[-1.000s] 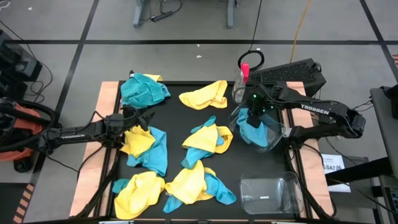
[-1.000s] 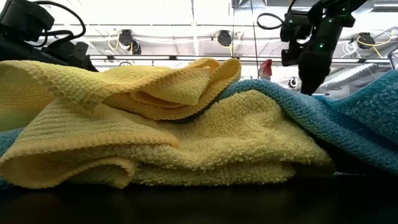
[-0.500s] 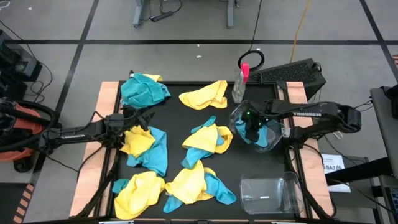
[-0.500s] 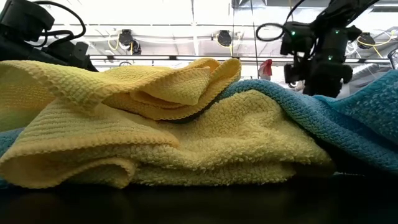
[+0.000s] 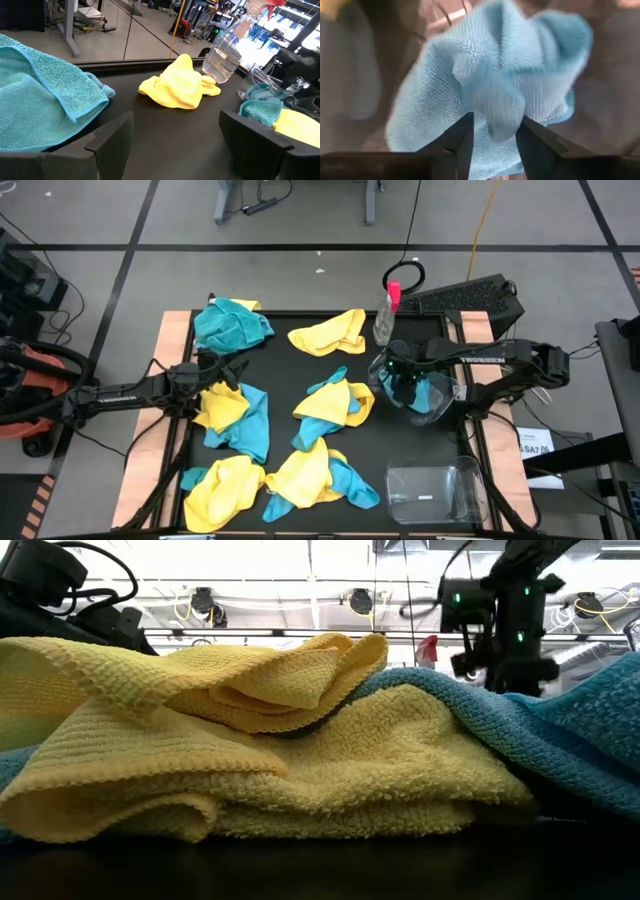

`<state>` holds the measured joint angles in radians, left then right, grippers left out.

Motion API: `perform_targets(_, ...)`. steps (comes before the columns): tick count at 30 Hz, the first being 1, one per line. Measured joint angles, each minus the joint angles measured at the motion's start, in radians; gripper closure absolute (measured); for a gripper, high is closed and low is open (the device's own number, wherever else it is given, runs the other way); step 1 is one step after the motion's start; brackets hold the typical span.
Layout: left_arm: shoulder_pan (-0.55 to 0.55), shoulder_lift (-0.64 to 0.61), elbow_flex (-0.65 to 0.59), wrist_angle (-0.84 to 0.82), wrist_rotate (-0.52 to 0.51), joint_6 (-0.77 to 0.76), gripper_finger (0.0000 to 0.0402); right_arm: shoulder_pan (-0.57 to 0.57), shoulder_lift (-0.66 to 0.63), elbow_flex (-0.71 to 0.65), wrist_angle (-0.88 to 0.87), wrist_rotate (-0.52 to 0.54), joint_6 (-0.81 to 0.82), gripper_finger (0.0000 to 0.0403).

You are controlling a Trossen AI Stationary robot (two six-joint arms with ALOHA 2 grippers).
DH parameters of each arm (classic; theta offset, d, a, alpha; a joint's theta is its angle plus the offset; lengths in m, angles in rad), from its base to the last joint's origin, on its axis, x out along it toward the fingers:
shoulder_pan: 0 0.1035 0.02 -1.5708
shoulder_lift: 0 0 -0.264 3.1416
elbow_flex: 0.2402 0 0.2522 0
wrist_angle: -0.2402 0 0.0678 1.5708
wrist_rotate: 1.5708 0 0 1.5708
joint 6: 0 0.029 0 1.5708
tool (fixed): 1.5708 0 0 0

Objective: Sort microfiber towel by color & place in baskets
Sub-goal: Put the blue towel into the top transparent bin, then adjust the top transparent bin

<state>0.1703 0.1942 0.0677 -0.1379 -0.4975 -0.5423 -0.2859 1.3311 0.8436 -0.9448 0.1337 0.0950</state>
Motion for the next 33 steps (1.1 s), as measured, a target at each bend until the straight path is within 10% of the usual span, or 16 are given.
perform_targets(18,0.0,0.0,0.0,0.0,0.0,0.0,0.0103,0.182,-0.097,0.077,0.007,-0.19,0.056,0.0243)
perform_targets(33,0.0,0.0,0.0,0.0,0.0,0.0,0.0103,0.244,0.012,0.077,0.02,-0.08,0.094,0.0243)
